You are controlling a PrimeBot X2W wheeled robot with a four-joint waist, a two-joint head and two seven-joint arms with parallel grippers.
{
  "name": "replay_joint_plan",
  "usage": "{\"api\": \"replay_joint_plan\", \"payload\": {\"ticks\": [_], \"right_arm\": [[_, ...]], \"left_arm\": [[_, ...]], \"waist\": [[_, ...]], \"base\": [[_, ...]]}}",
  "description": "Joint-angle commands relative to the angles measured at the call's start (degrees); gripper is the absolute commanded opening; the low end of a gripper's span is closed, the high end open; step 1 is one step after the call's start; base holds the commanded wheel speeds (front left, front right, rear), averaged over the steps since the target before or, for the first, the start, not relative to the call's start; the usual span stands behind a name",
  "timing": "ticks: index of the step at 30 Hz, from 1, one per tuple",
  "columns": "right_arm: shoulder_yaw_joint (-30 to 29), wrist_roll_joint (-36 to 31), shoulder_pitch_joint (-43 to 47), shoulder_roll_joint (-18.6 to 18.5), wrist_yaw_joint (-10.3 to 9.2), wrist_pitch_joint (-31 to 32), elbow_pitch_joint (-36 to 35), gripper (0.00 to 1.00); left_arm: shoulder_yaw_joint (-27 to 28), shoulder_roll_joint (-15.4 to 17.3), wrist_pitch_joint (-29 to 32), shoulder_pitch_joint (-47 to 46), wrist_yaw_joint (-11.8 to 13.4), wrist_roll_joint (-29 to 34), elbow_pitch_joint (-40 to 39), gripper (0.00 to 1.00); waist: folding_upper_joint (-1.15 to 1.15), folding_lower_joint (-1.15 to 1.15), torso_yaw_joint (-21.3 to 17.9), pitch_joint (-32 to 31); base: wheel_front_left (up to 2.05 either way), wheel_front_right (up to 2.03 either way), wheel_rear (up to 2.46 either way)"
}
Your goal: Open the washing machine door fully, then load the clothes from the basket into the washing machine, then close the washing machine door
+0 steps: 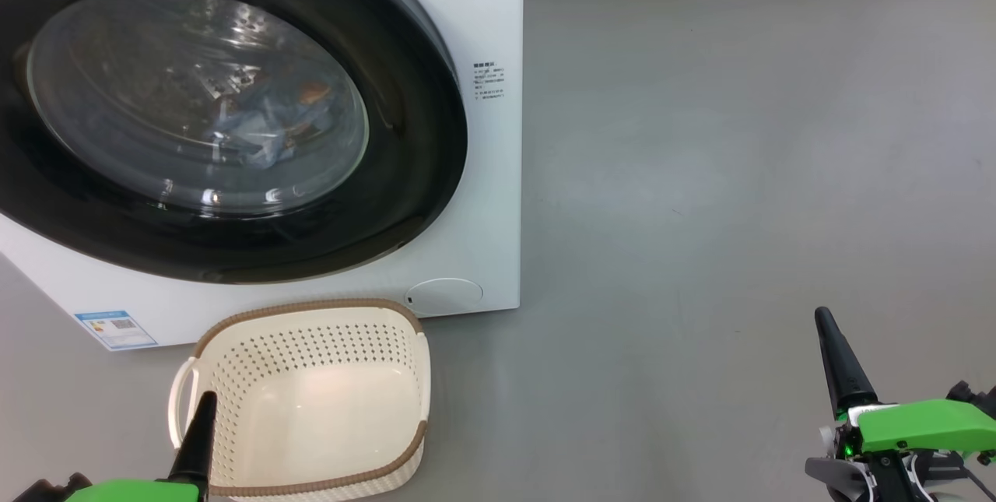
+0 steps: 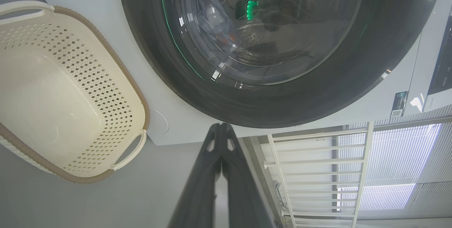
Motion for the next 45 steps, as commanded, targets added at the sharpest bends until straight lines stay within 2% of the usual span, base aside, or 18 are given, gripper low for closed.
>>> {"api": "replay_joint_plan", "payload": {"ticks": [1, 24, 45], "right_arm": [[0.69, 1.35, -0.34, -0.21, 0.06, 0.7, -2.01, 0.0], [-2.52, 12.35, 1.25, 0.53, 0.07, 4.41, -4.29, 0.0], [-2.7, 12.19, 1.24, 0.66, 0.07, 4.56, -4.28, 0.0]], "left_arm": [[1.62, 0.77, 0.37, -2.71, -0.14, -1.59, -0.99, 0.0], [1.86, 0.06, 3.99, -3.63, -0.16, -13.59, -0.83, 0.0], [1.84, 0.06, 3.98, -3.62, -0.16, -13.61, -0.84, 0.0]], "waist": [[0.0, 0.0, 0.06, -0.09], [0.0, 0.0, 0.91, -1.42], [0.0, 0.0, 0.91, -1.42]], "base": [[0.0, 0.0, 0.0], [0.0, 0.0, 0.0], [0.0, 0.0, 0.0]]}}
